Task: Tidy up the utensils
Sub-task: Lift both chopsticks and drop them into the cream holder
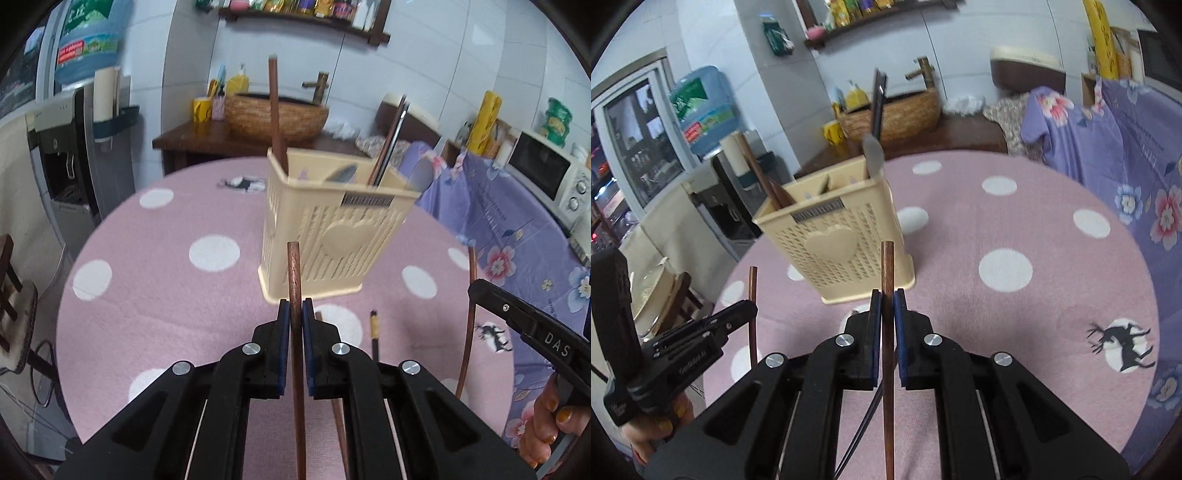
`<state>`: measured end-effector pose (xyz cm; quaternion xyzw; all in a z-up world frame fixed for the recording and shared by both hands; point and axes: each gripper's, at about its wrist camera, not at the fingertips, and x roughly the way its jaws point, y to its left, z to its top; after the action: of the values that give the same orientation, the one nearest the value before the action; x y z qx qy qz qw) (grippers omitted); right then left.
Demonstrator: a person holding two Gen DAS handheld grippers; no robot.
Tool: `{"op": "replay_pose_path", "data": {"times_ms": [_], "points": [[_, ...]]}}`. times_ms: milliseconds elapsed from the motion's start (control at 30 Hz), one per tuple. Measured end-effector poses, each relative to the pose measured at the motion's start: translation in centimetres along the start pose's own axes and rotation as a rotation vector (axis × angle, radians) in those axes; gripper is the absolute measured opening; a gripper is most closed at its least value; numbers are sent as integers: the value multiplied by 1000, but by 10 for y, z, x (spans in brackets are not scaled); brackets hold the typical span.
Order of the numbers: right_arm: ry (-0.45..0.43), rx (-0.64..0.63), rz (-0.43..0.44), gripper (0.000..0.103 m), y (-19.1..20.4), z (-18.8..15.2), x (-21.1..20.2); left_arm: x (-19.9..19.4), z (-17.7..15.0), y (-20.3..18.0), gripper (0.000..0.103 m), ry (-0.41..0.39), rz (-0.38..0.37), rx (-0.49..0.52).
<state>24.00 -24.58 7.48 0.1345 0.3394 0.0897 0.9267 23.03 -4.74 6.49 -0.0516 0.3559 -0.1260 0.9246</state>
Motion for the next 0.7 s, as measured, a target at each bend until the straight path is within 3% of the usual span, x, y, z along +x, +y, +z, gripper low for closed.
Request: {"op": "replay_pose_path", "data": {"times_ms": [133, 400, 700], "points": [[-20, 3, 59, 8, 2, 9, -26, -22, 10, -2, 8, -46, -27, 11], [-78, -31, 96, 8, 16, 32, -58, -49, 31, -5, 8, -118, -32, 43], [-167, -90, 73, 8, 48, 103, -85, -82, 94, -15, 8, -226, -62, 53]]}}
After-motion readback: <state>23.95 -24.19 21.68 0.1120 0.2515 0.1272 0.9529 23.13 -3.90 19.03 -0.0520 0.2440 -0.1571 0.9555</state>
